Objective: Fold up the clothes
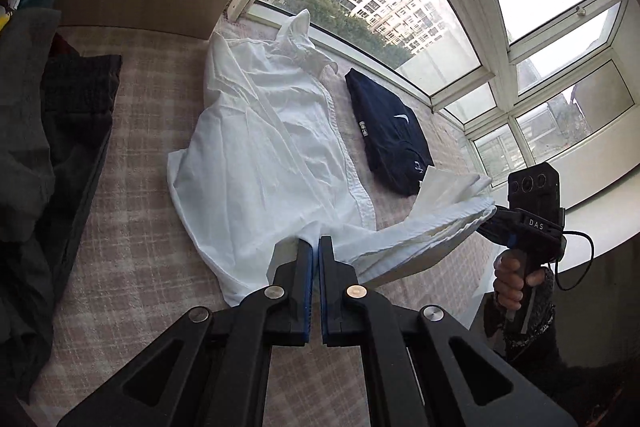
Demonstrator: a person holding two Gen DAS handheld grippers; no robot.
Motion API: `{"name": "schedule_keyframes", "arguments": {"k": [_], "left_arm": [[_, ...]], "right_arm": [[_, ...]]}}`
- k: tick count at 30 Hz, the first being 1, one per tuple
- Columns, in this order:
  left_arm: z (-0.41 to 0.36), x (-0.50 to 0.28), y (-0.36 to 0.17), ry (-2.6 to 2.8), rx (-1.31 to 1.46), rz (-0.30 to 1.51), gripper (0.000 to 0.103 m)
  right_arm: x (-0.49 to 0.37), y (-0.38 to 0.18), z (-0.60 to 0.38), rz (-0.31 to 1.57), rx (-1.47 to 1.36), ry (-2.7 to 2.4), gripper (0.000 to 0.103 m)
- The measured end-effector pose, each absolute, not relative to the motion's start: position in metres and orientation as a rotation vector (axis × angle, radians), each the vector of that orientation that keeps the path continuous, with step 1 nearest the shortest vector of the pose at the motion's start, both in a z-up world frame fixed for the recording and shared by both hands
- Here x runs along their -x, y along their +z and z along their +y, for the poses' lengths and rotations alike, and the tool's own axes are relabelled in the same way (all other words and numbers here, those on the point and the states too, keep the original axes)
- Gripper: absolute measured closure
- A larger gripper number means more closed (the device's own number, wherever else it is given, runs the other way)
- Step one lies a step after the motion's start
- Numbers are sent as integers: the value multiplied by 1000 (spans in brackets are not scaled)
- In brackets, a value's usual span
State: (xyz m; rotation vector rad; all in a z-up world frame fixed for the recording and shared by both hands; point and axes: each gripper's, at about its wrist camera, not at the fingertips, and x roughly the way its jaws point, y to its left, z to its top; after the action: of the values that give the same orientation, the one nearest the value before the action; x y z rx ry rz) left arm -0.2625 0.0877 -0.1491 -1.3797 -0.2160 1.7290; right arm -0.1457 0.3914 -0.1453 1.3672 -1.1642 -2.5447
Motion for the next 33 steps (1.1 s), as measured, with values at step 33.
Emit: {"name": "schedule_keyframes", "arguments": {"k": [33], "left_arm": [[82,241,-206,1891,1455,70,103]], "right_arm": [[198,-209,255,-189,-1581,-2585,83]]}}
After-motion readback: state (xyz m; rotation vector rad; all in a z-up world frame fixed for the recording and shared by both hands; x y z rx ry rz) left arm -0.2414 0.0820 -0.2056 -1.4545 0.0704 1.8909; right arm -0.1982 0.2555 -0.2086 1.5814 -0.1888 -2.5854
